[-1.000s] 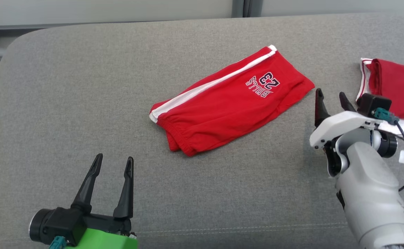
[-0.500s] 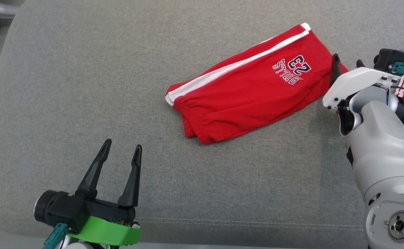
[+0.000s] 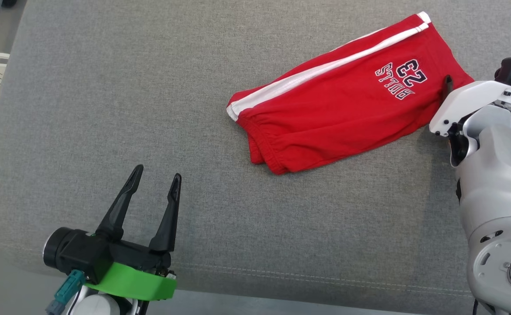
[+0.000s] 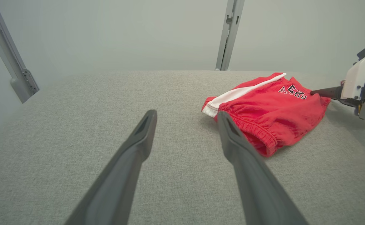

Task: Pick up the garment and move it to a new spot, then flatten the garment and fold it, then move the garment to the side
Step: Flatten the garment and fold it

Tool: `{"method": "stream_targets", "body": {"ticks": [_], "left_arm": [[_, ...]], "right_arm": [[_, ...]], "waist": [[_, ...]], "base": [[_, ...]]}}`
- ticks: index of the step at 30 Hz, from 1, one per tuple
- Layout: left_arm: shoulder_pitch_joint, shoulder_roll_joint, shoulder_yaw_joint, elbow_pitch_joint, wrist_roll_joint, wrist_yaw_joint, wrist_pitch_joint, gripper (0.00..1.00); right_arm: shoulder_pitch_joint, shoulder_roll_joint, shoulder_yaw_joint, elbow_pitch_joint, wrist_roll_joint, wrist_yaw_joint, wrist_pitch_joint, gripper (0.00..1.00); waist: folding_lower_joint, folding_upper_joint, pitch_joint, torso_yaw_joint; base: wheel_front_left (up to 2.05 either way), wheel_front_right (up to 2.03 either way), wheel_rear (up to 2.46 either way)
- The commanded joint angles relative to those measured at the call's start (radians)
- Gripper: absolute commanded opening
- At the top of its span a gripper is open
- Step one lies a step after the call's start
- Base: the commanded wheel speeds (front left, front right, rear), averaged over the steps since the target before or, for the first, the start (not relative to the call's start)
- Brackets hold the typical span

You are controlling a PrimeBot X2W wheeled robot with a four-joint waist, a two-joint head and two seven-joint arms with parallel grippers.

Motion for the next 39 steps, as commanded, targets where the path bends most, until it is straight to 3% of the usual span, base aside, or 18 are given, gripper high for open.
{"method": "stream_targets", "body": {"ticks": [1,3,4,5,6,15,23,32,39], "left_arm": [[-0.014,0.005,0.006,0.002,0.004,-0.004,-0.001,1.0],[-0.018,0.005,0.007,0.001,0.005,-0.006,-0.001,1.0],[-0.018,0.005,0.008,0.002,0.006,-0.007,-0.001,1.0],[-0.018,0.005,0.008,0.003,0.006,-0.005,-0.001,1.0],[-0.018,0.005,0.009,0.003,0.006,-0.006,-0.001,1.0],[-0.011,0.003,0.017,-0.002,0.01,-0.007,-0.001,1.0],[0.018,-0.012,0.024,-0.005,0.022,-0.008,-0.001,1.0],[0.063,-0.033,0.045,-0.007,0.043,0.001,-0.001,1.0],[0.102,-0.05,0.055,-0.009,0.061,0.012,-0.001,1.0]], "right_arm": [[0.0,-0.004,-0.018,0.007,-0.018,-0.002,0.004,1.0],[-0.007,-0.003,-0.044,0.025,-0.045,-0.002,0.002,0.97],[-0.009,-0.003,-0.054,0.034,-0.056,-0.002,-0.004,0.42],[-0.012,-0.002,-0.062,0.041,-0.066,-0.002,-0.01,0.09],[-0.014,-0.002,-0.07,0.048,-0.077,-0.002,-0.016,0.0],[-0.031,-0.004,-0.103,0.108,-0.114,-0.002,-0.127,0.0],[0.016,-0.004,-0.061,0.132,-0.023,-0.002,-0.191,0.0],[0.107,-0.004,0.258,0.127,0.322,-0.002,-0.195,0.0],[0.316,-0.003,0.54,-0.043,0.629,-0.002,-0.195,0.0]], "waist": [[0.0,0.0,0.002,0.001],[0.0,0.0,0.002,0.0],[0.0,0.0,0.001,0.0],[0.0,0.0,0.001,-0.001],[0.0,0.0,0.0,-0.003],[0.0,0.0,-0.013,-0.029],[0.0,0.0,-0.055,-0.066],[0.0,0.0,-0.125,-0.153],[0.0,0.0,-0.178,-0.22]], "base": [[0.0,0.0,0.0],[0.0,0.0,0.0],[0.0,0.0,0.0],[0.0,0.0,0.0],[0.0,0.0,0.0],[0.0,0.0,0.0],[0.0,0.0,0.0],[0.0,0.0,0.0],[0.0,0.0,0.0]]}}
